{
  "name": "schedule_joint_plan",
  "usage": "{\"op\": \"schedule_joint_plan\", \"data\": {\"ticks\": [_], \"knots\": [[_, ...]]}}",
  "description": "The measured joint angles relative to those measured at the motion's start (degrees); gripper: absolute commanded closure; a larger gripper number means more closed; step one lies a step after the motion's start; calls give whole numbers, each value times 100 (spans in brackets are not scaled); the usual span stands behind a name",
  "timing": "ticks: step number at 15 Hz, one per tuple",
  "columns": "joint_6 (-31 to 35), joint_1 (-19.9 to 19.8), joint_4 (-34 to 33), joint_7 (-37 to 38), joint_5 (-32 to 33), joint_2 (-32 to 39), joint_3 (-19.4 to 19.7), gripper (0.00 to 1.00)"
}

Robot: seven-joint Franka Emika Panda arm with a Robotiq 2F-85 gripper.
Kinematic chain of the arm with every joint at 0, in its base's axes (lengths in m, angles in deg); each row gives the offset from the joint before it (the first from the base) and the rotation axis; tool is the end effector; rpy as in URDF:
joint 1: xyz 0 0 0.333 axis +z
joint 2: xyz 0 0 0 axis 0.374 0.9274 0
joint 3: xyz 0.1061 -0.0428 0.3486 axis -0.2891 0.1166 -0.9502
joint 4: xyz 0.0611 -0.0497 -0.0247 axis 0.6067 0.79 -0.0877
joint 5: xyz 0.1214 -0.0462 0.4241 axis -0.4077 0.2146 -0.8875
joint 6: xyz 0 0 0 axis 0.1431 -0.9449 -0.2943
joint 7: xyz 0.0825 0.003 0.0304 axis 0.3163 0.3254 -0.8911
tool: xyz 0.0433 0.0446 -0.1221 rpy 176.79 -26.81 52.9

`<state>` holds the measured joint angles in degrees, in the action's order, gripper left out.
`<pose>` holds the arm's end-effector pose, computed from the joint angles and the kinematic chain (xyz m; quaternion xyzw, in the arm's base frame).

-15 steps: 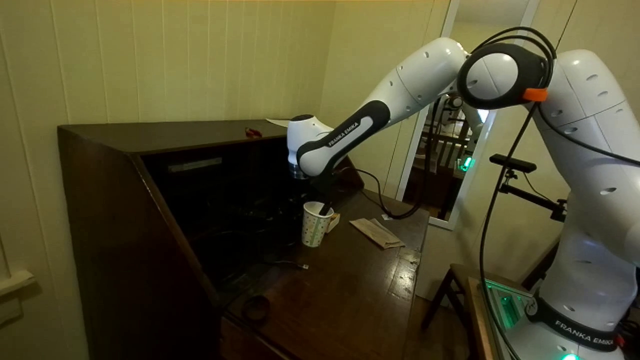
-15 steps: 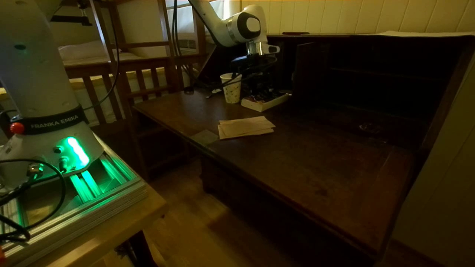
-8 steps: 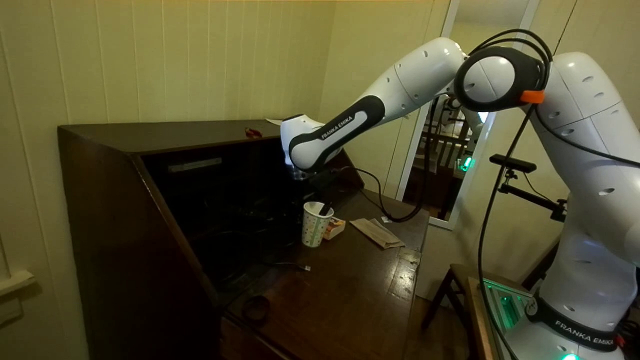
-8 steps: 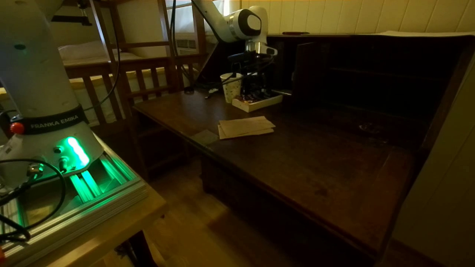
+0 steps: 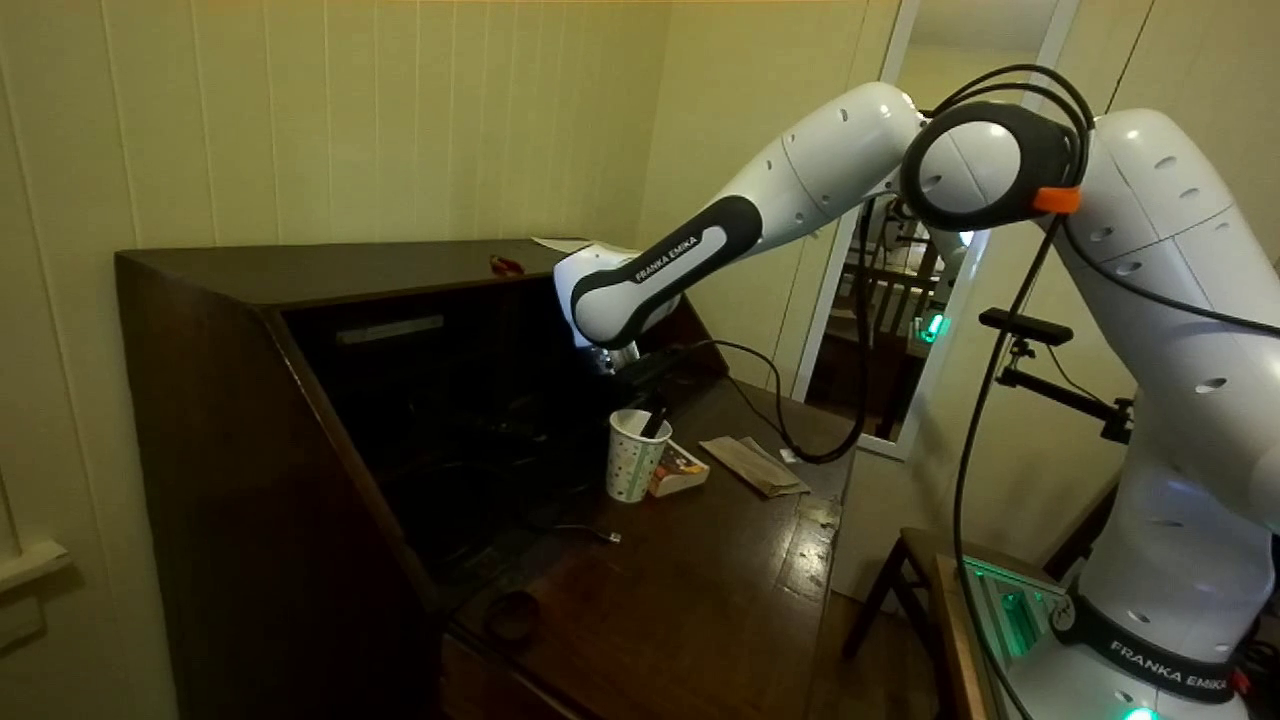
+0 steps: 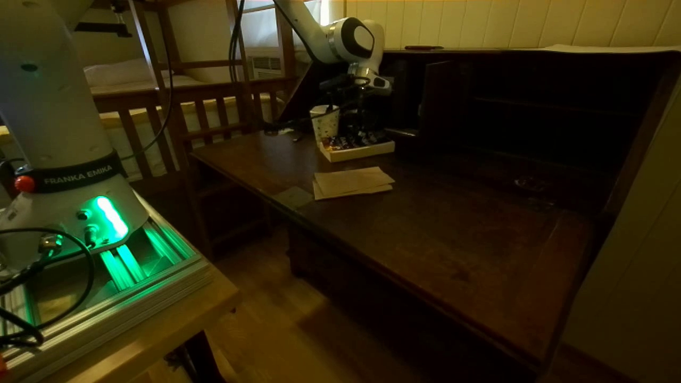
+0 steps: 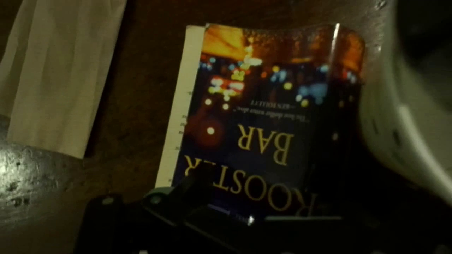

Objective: Open the book

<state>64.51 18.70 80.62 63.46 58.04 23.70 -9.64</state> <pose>0.6985 -0.1283 0.1642 0.9547 -0.1872 -0.2040 0.1092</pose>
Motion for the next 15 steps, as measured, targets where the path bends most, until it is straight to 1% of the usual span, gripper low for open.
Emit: {"op": "schedule_joint_plan", "data": {"ticks": [3,7,11,13,15], "knots": [[68,50,3,773,-86,10,78,0],[655,74,77,1367,-90,-8,232,0],[1109,132,231,2002,-90,-46,501,0],[1158,171,287,2243,-89,-54,583,0],[1037,179,297,2471,-90,-54,590,0]]}}
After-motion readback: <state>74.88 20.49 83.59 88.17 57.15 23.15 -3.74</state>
